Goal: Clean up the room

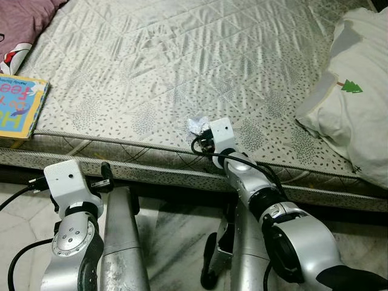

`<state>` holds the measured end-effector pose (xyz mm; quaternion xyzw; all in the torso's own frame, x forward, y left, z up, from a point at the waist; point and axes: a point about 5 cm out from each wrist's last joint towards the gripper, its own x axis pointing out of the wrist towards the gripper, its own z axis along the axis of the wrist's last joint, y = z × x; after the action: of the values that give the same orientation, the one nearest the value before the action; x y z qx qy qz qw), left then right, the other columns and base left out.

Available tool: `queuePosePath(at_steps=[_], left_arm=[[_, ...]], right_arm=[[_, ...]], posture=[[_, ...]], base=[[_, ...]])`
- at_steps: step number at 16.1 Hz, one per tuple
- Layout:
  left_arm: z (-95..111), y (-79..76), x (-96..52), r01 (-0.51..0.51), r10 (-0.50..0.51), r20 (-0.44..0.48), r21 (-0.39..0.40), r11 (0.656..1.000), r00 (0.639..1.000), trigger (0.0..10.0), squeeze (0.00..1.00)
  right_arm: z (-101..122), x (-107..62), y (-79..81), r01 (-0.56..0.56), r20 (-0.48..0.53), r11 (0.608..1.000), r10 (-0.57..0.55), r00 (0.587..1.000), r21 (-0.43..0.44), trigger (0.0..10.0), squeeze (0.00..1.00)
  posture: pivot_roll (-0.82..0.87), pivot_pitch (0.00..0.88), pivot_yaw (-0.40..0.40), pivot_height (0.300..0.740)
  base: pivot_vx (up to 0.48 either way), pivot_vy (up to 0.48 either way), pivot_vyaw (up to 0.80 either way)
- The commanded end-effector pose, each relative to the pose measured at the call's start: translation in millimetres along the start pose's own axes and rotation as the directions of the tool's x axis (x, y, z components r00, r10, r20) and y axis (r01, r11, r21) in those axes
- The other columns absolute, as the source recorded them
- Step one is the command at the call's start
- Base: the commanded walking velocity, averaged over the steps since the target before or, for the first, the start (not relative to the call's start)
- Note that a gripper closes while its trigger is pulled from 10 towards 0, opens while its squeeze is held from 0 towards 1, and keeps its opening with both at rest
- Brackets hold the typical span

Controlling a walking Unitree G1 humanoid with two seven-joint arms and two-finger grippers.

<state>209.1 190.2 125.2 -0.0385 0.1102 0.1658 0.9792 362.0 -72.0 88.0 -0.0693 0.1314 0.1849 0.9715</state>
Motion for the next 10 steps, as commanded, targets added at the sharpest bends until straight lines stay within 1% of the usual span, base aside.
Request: queuePosePath(at_steps=[1,10], left_arm=[[-3.0,0.4,0.5,-0.013,0.013,-0.011,0.001,1.0,1.0,10.0,0.0],[-0.1,-2.9,8.4,-0.003,0.003,0.012,-0.002,1.0,1.0,10.0,0.0]], right_arm=[[-1.8,-0.1,-1.4,0.005,-0.009,1.0,-0.005,1.0,0.012,0.0,0.0],[3.4,1.1,-4.5,0.012,0.006,1.0,-0.012,1.0,0.023,0.0,0.0]], posture=[[0.3,0.187,-0.126,0.522],[0.3,0.144,-0.125,0.522]], base=[[0.0,0.0,0.0],[0.0,0.0,0.0]])
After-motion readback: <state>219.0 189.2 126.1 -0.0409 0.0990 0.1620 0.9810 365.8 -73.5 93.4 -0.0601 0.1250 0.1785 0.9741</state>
